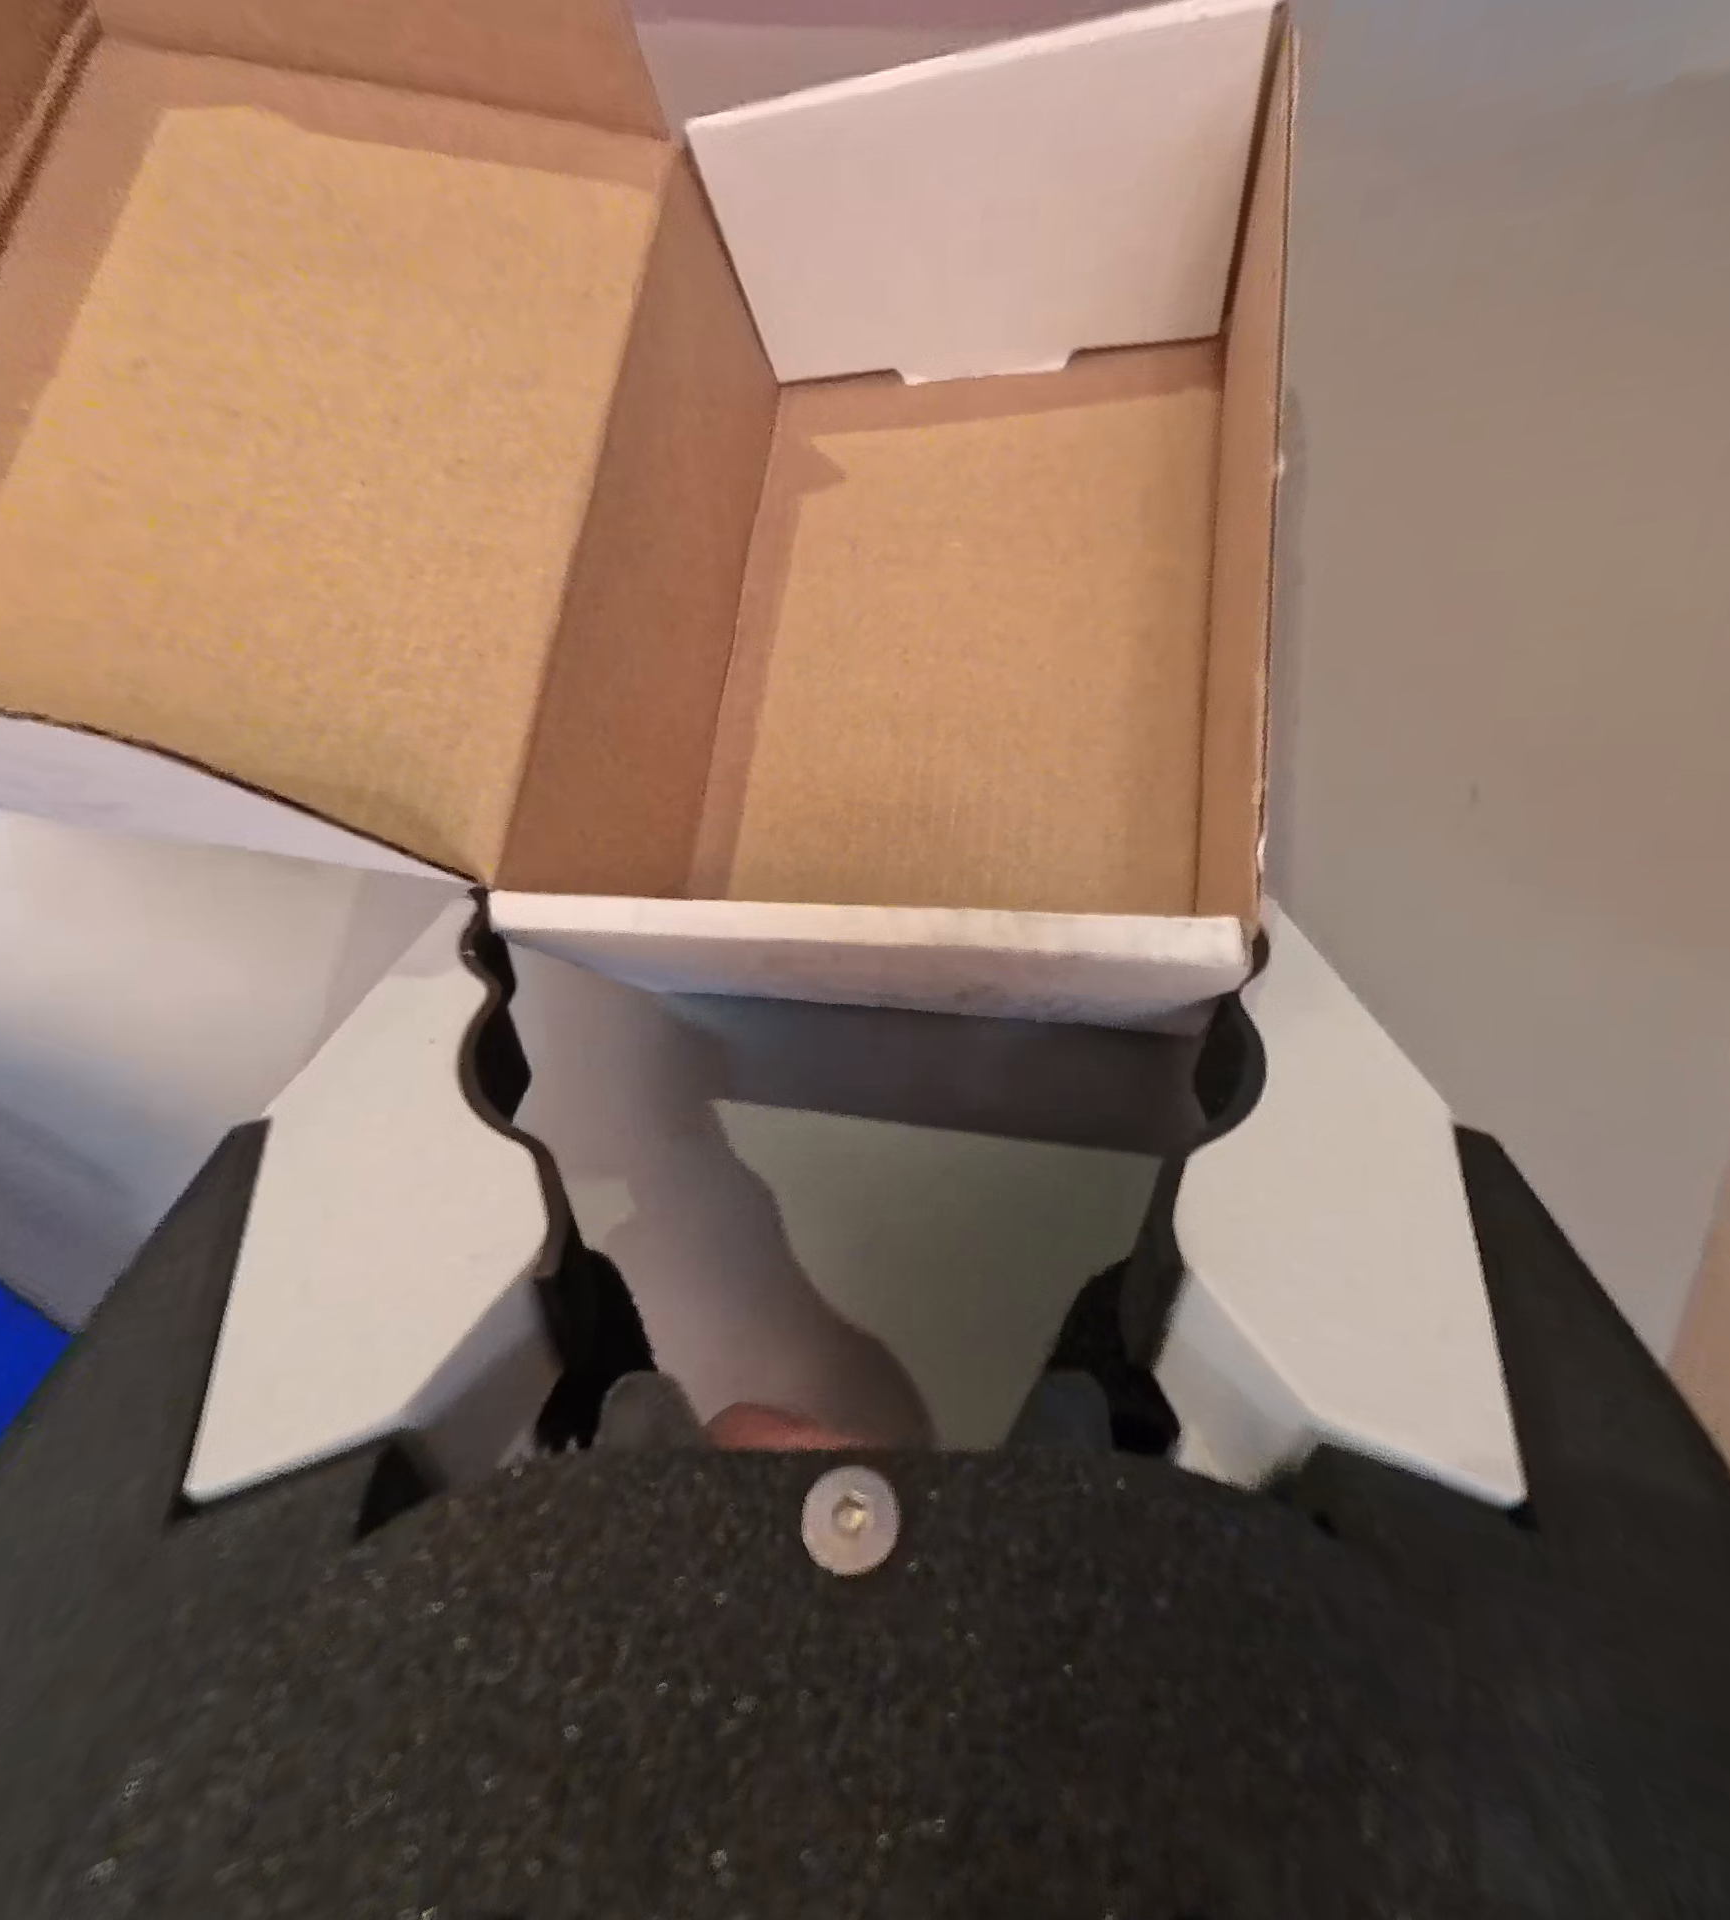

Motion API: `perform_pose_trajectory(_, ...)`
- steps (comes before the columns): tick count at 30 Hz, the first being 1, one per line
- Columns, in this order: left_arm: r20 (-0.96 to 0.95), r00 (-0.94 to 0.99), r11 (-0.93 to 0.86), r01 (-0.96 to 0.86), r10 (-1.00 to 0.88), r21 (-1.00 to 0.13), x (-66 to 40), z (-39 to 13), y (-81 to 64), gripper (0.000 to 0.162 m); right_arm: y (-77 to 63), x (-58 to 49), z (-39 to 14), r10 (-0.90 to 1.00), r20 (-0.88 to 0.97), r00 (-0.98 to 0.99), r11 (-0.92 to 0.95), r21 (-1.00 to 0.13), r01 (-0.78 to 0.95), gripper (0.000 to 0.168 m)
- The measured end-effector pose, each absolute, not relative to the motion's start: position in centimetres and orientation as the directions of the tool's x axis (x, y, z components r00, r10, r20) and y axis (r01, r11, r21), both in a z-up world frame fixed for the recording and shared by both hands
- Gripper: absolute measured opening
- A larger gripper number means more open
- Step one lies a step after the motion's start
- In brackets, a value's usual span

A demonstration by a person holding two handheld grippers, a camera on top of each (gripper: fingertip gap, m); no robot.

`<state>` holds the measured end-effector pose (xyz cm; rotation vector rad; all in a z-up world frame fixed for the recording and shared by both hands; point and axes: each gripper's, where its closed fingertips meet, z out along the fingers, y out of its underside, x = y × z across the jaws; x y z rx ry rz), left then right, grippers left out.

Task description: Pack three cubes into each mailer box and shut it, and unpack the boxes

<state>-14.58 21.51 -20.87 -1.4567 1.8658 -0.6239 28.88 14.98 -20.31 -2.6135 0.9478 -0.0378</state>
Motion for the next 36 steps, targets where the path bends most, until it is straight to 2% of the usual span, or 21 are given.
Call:
perform_pose_trajectory(1, -0.217, -0.169, 0.275, -0.633, -0.961, -0.724, -14.6, -20.9, 21.5, 0.130, 15.0, 28.9, -20.3, -0.628, -0.102, 0.772, -0.706, -0.344, -0.620, 0.029)
perform_pose_trajectory(4, -0.218, -0.231, 0.316, -0.624, -0.948, -0.715, -14.7, -20.9, 21.7, 0.130, 14.8, 28.9, -20.4, -0.619, -0.082, 0.781, -0.716, -0.349, -0.605, 0.034)
perform_pose_trajectory(6, -0.224, -0.251, 0.334, -0.619, -0.942, -0.711, -14.7, -20.9, 21.9, 0.130, 14.7, 28.7, -19.7, -0.618, -0.076, 0.782, -0.713, -0.365, -0.599, 0.050)
perform_pose_trajectory(10, -0.238, -0.269, 0.357, -0.616, -0.933, -0.702, -14.5, -20.8, 21.9, 0.131, 15.3, 27.4, -15.0, -0.571, -0.077, 0.817, -0.699, -0.477, -0.534, 0.055)
perform_pose_trajectory(13, -0.251, -0.277, 0.372, -0.616, -0.927, -0.694, -14.4, -20.7, 21.8, 0.131, 18.7, 22.2, -9.0, -0.386, -0.218, 0.896, -0.628, -0.649, -0.429, 0.056)
perform_pose_trajectory(17, -0.239, -0.264, 0.355, -0.624, -0.934, -0.696, -14.4, -20.8, 21.9, 0.131, 22.3, 11.4, -2.4, 0.010, -0.305, 0.952, -0.453, -0.850, -0.268, 0.056)
perform_pose_trajectory(19, -0.237, -0.252, 0.345, -0.632, -0.938, -0.694, -14.6, -20.8, 22.1, 0.131, 23.0, 7.1, -1.4, 0.146, -0.280, 0.949, -0.306, -0.925, -0.226, 0.056)
perform_pose_trajectory(21, -0.240, -0.249, 0.345, -0.631, -0.938, -0.695, -15.0, -20.5, 22.2, 0.130, 23.6, 4.6, -2.7, 0.193, -0.217, 0.957, -0.220, -0.960, -0.173, 0.055)
perform_pose_trajectory(24, -0.190, -0.240, 0.299, -0.595, -0.952, -0.746, -15.6, -19.1, 21.7, 0.128, 24.3, 1.7, -6.5, 0.266, -0.172, 0.948, -0.271, -0.958, -0.097, 0.057)
perform_pose_trajectory(27, -0.096, -0.232, 0.210, -0.536, -0.968, -0.818, -15.7, -16.8, 21.1, 0.124, 24.7, -0.4, -9.6, 0.332, -0.315, 0.889, -0.365, -0.912, -0.186, 0.071)
perform_pose_trajectory(28, -0.067, -0.225, 0.178, -0.519, -0.972, -0.836, -15.6, -16.2, 21.0, 0.123, 24.6, -1.2, -10.4, 0.361, -0.375, 0.854, -0.411, -0.886, -0.215, 0.070)
perform_pose_trajectory(31, -0.012, -0.201, 0.108, -0.471, -0.980, -0.875, -15.2, -14.9, 21.1, 0.119, 23.9, -3.3, -10.6, 0.444, -0.456, 0.772, -0.437, -0.862, -0.258, 0.069)
perform_pose_trajectory(35, 0.002, -0.201, 0.093, -0.457, -0.980, -0.884, -15.5, -14.5, 20.7, 0.114, 22.8, -4.5, -10.8, 0.474, -0.390, 0.789, -0.451, -0.878, -0.163, 0.070)
perform_pose_trajectory(36, -0.004, -0.210, 0.101, -0.456, -0.978, -0.884, -15.7, -14.5, 20.4, 0.104, 22.4, -4.6, -10.8, 0.474, -0.383, 0.793, -0.461, -0.875, -0.147, 0.070)
